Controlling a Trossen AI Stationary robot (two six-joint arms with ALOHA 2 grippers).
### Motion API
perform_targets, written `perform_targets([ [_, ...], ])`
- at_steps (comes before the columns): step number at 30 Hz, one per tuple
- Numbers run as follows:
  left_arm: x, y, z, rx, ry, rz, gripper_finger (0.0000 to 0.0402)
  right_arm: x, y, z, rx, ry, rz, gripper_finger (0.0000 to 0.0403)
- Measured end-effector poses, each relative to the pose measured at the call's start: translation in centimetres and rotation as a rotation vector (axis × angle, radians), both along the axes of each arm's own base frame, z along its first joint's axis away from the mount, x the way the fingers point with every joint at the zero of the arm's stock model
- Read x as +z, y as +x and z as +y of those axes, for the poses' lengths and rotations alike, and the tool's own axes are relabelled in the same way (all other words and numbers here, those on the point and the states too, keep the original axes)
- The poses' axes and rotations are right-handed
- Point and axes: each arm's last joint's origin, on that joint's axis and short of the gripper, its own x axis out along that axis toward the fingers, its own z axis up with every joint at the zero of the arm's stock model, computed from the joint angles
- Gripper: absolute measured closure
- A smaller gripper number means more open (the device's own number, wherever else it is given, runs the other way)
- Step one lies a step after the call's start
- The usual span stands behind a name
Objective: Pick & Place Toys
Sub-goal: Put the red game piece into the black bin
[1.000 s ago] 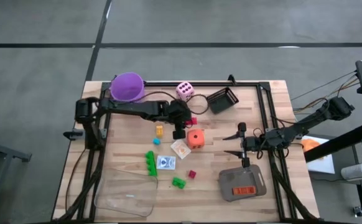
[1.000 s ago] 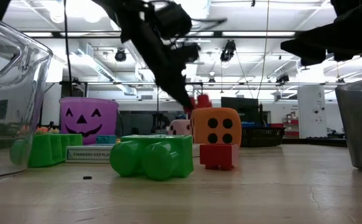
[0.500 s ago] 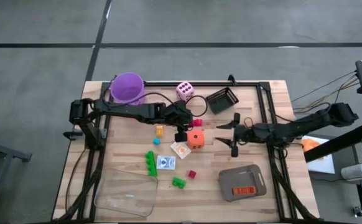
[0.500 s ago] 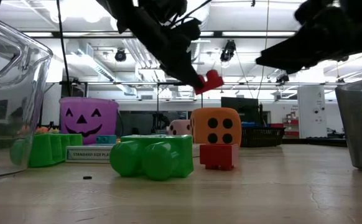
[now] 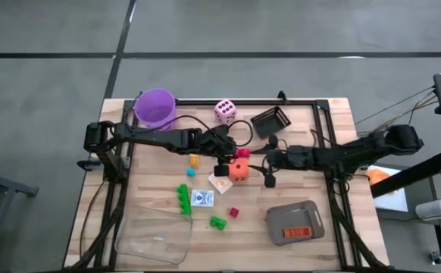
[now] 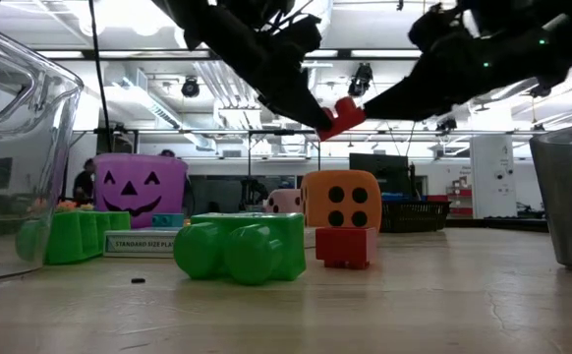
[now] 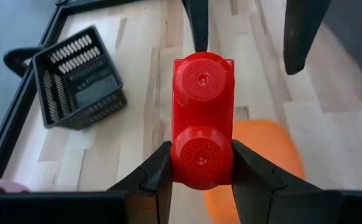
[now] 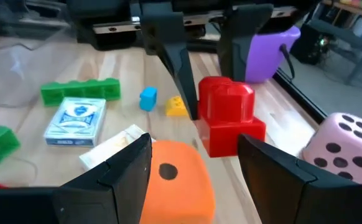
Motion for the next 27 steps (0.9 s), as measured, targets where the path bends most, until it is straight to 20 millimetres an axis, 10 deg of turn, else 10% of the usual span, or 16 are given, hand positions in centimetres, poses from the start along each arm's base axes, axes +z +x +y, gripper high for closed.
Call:
perform_targets([
  [22, -1.5, -1.6, -0.1, 0.014, 0.045, 0.072, 0.0281, 2.2, -1.0, -1.0, -0.078, 0.024, 0.07, 0.0162],
  [27, -0.7, -2.2, -0.1, 0.014, 0.045, 0.049, 0.0281, 2.1, -1.2, -1.6, -0.103, 0.025, 0.117, 0.011],
])
